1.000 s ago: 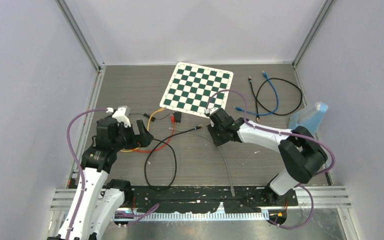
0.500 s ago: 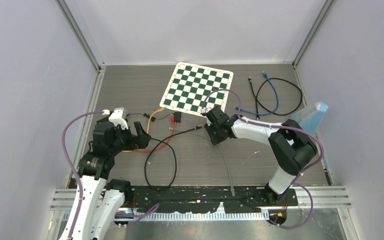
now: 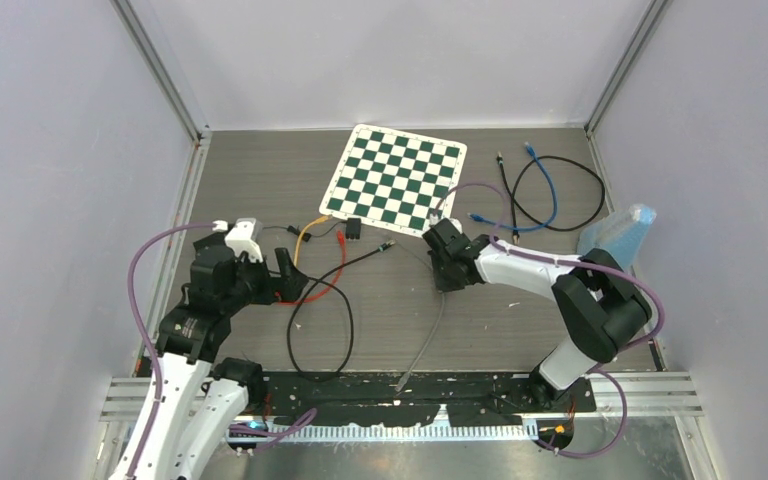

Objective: Insert the plug into the switch port
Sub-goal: Move the connector to the center of the board, then pick up the connector from the center of the board.

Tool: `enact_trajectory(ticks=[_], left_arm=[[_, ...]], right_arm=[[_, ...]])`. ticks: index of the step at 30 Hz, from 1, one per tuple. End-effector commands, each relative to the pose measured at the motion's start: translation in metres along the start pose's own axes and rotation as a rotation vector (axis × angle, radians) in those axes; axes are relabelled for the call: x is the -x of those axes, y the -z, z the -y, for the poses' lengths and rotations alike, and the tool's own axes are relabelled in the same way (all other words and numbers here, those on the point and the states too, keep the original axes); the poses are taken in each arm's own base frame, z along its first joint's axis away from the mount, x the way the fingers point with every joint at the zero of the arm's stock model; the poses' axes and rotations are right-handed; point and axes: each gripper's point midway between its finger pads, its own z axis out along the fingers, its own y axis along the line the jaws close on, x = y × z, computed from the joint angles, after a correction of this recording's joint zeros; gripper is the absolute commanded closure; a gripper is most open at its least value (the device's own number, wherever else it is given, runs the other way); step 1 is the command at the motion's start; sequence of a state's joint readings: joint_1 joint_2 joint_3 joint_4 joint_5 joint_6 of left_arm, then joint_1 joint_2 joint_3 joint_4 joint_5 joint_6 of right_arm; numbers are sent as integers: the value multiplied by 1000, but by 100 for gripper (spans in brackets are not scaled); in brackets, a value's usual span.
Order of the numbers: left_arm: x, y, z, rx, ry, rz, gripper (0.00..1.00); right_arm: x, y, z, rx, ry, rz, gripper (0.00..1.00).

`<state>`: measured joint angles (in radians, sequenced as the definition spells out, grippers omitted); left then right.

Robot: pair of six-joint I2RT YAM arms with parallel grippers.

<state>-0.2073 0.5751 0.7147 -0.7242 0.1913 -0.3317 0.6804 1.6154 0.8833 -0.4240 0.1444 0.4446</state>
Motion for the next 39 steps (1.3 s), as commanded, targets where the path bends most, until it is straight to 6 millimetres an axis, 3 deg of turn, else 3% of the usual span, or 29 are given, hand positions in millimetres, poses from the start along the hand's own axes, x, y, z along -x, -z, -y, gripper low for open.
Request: enact_trajectory(ticks=[1, 5, 8, 16, 22, 27, 30, 33, 35, 39], left_arm=[[12, 9, 9, -25, -47, 50, 4], [13, 12, 13, -41, -60, 63, 4], [13, 13, 15, -48, -62, 79, 4], [13, 14, 15, -47, -64, 85, 4], [14, 14, 15, -45, -65, 79, 4], [13, 15, 13, -40, -61, 84, 3], [12, 12, 12, -35, -55, 80, 4], [10, 7, 16, -56, -52, 48, 4], [9, 6, 23, -91, -52, 19, 5], [4, 3, 44, -199, -47, -30, 9]], right_arm=[[-68, 15, 65, -262, -83, -200, 95], [-66, 25, 74, -269, -195, -146, 95], [-72, 21, 80, -251, -311, -119, 95], [-49, 28, 64, -137, -703, 63, 95], [-52, 31, 62, -54, -1033, 164, 95], [-52, 31, 63, -35, -1206, 194, 93], [-37, 36, 50, 40, -1229, 198, 80], [-17, 54, 46, 33, -1154, 222, 46], [-8, 68, 52, 8, -1085, 259, 39], [15, 109, 76, -44, -892, 432, 34]])
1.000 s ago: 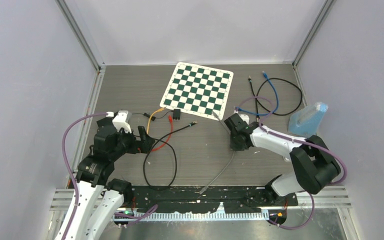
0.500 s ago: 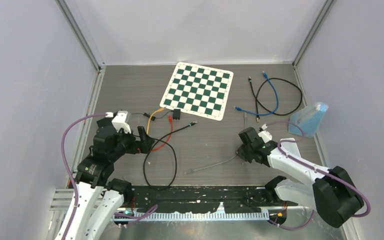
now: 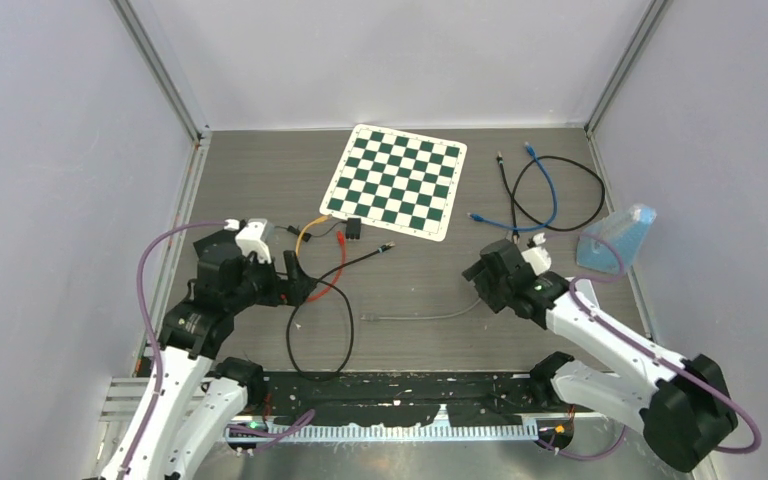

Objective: Insert the plug into the switch port
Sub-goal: Pick up the connector from the center of the board.

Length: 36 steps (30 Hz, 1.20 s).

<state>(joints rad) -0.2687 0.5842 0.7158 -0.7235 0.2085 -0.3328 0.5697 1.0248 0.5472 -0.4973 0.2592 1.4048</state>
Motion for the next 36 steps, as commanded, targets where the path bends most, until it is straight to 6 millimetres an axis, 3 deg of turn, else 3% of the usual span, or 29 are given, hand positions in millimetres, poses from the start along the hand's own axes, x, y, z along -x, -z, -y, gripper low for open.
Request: enact_trajectory(ticks=[1, 6, 9, 12, 15, 20, 25, 27, 31, 33, 36], left_arm=[[11, 1, 34, -160, -20, -3, 9], [12, -16, 68, -236, -46, 3, 12], [9, -36, 93, -254, -67, -24, 14], [5, -56, 133, -279, -126, -54, 16], [8, -84, 167, -240, -184, -72, 18], [23, -141, 246, -269, -234, -81, 22], [26, -215, 299, -261, -175, -113, 27], [20, -243, 312, -252, -153, -137, 28], [5, -281, 330, -251, -103, -182, 31], [-4, -289, 332, -248, -99, -209, 32], [-9, -284, 316, -218, -107, -202, 32]], right_arm=[[56, 40, -21, 62, 237, 239, 33], [91, 65, -23, 39, 524, 383, 21], [104, 79, -19, 26, 571, 440, 18], [107, 96, -18, 80, 608, 462, 19], [106, 117, -17, 151, 633, 451, 20], [104, 153, -18, 293, 642, 458, 20], [111, 189, -8, 371, 609, 499, 21], [110, 197, -6, 410, 587, 505, 22], [115, 204, 2, 437, 564, 551, 23], [117, 195, 6, 401, 572, 561, 23], [113, 170, 11, 320, 593, 537, 23]])
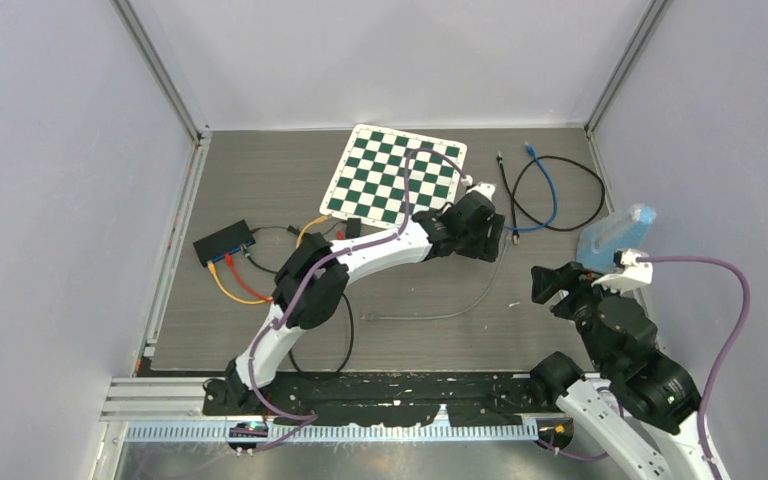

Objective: Insert the plug into the switch port
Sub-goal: Pick up the connector from the center of the board.

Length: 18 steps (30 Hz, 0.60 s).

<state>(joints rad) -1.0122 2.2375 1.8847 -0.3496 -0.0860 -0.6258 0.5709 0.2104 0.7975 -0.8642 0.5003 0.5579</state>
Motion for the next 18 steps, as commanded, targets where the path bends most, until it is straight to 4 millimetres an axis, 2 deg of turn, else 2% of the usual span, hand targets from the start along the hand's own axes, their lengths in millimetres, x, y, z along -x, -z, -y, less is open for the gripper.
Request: enact_trajectory(ticks=[1, 2, 3, 4, 6, 7, 8, 9, 10, 11, 12, 13, 14, 18], left_arm=[[14, 28, -6, 21, 30, 59, 32], [24, 45, -11, 26, 37, 103, 31], [23, 56, -20, 38, 42, 120, 31], [11, 65, -36, 63, 45, 112, 30], [7, 91, -57, 96, 54, 149, 30], [3, 104, -69, 124, 52, 166, 29], [0, 118, -79, 148, 48, 187, 28], [-6, 129, -89, 172, 39, 195, 27], [-7, 143, -95, 180, 30, 206, 26], [-11, 156, -101, 188, 22, 209, 26], [-14, 168, -106, 195, 5, 208, 25], [-14, 181, -109, 199, -17, 213, 25], [-14, 194, -112, 208, -38, 215, 24], [-14, 252, -133, 277, -134, 232, 22]], right_arm=[[-21, -21, 12, -96, 55, -48, 23], [-28, -27, 13, -120, 55, -71, 24], [-28, -32, 11, -124, 47, -66, 24], [-35, -40, 12, -148, 61, -88, 24], [-40, -54, 13, -203, 90, -104, 25], [-35, -61, 9, -205, 93, -93, 26], [-41, -71, 10, -240, 138, -122, 26], [-35, -79, 3, -234, 142, -106, 27], [-43, -91, 4, -267, 173, -141, 28], [-40, -101, -2, -263, 168, -131, 29], [-50, -115, 1, -292, 184, -176, 31], [-46, -127, 0, -302, 165, -165, 33], [-58, -143, -1, -303, 166, -206, 34], [-73, -184, 16, -375, 130, -298, 43]])
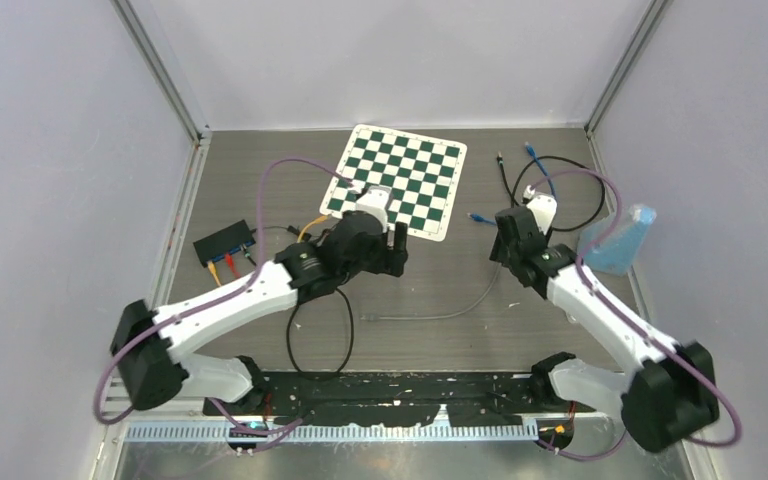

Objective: Insert the plug into the switch port
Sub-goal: Pick up the connector from the center of the board.

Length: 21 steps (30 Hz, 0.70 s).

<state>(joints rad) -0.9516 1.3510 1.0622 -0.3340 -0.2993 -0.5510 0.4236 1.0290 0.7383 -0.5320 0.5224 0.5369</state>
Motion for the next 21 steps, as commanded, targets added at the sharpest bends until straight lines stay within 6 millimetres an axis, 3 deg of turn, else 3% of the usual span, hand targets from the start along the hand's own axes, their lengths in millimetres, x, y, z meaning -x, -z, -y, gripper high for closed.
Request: enact_trajectory(ticks=[1, 8, 14, 21], left_arm=[[13, 49, -38, 91, -153, 55, 21], [23, 109, -84, 197, -273, 127, 19], [18, 122, -111, 281, -293, 180, 18], [24, 130, -110, 267, -263, 220, 18]], right_arm=[[34, -41, -17, 14, -92, 7, 47], [33, -91, -19, -29, -96, -80, 57], [23, -122, -21, -67, -94, -157, 57], [9, -142, -10, -159, -98, -233, 58]])
